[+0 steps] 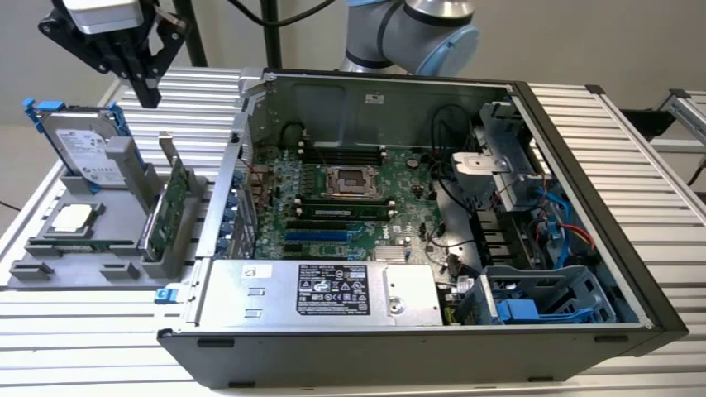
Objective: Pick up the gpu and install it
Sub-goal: 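Reach for the gpu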
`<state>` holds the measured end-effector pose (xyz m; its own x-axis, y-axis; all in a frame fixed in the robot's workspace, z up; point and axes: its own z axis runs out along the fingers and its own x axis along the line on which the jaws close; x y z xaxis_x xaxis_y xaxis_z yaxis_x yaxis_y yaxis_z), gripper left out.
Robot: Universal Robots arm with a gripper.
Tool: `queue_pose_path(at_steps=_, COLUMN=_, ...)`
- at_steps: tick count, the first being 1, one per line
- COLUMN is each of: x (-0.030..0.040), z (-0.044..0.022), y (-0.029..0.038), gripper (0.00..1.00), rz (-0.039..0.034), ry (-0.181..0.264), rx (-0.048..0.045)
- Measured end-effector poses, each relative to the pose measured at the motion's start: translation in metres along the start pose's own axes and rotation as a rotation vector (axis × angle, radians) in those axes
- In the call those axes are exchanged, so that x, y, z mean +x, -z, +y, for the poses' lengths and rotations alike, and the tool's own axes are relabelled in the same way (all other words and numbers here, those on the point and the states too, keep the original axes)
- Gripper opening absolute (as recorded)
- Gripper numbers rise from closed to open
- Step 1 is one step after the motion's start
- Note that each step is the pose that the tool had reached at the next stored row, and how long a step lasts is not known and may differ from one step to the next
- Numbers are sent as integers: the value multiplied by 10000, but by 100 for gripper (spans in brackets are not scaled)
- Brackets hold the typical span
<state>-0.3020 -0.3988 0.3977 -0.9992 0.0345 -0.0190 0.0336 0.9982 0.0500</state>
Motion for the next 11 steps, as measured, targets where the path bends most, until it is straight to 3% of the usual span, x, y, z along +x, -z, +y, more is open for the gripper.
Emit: queue_pose_path(at_steps=11, x=89, z=-3, y=2, gripper=0, rz=1, ry=18, rx=-1)
